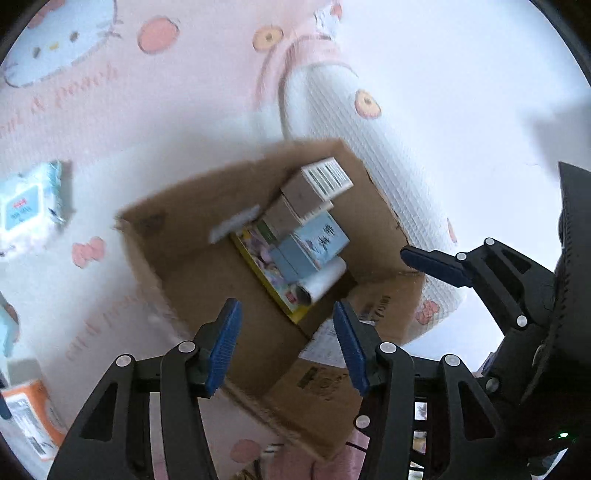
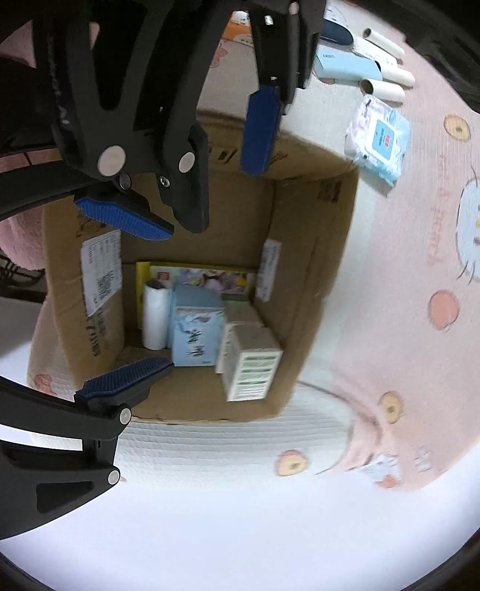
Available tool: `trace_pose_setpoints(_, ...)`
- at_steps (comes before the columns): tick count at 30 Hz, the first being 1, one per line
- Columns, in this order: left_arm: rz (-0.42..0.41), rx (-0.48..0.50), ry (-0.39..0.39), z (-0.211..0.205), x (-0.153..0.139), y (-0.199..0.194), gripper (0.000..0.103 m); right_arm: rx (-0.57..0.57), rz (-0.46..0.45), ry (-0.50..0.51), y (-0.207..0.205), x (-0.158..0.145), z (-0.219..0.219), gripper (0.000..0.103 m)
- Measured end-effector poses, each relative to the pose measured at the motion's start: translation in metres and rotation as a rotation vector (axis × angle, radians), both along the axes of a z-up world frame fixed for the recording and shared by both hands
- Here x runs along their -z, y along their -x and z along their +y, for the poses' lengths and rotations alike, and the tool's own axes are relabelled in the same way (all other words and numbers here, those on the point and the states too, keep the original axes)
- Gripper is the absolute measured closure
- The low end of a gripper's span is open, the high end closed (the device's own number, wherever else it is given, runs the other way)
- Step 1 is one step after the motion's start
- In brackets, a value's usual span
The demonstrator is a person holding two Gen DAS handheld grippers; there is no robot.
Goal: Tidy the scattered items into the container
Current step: 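Withdraw both grippers from the cardboard box toward the scattered items, then move both grippers to a white paper tube beside the baby wipes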
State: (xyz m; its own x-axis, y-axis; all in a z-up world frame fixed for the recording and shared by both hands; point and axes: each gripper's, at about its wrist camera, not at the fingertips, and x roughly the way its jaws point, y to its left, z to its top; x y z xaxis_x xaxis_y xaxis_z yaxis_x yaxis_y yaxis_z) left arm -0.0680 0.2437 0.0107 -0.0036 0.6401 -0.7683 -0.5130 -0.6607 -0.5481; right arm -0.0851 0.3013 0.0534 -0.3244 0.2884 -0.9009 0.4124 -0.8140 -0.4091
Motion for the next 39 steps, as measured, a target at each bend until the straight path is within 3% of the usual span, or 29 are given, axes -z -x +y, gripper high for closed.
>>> trace_pose_setpoints(10, 0.082, -0.088, 0.020, -0.056, -0.001, 0.021, 0.047, -0.099, 0.051, 0.035, 0.013, -0.001, -0.054, 0.035)
trace_pose_setpoints(18, 0.097, -0.281, 0.014, -0.155, 0.018, 0.037, 0.046, -0.021, 0.260, 0.174, 0.008, -0.013, -0.091, 0.034)
trace_pose_setpoints(21, 0.106, -0.358, 0.089, -0.203, 0.037, 0.046, 0.046, 0.009, 0.298, 0.308, -0.005, -0.013, -0.108, 0.033)
trace_pose_setpoints(25, 0.021, -0.474, 0.116, -0.269, 0.066, 0.057, 0.046, 0.000, 0.267, 0.460, -0.009, 0.001, -0.131, 0.031)
trace_pose_setpoints(30, -0.116, -0.593, 0.061, -0.326, 0.100, 0.067, 0.046, -0.052, 0.178, 0.473, 0.002, 0.039, -0.172, 0.031)
trace_pose_setpoints(39, -0.171, -0.654, 0.016, -0.339, 0.124, 0.084, 0.046, -0.120, 0.146, 0.546, 0.024, 0.090, -0.214, 0.031)
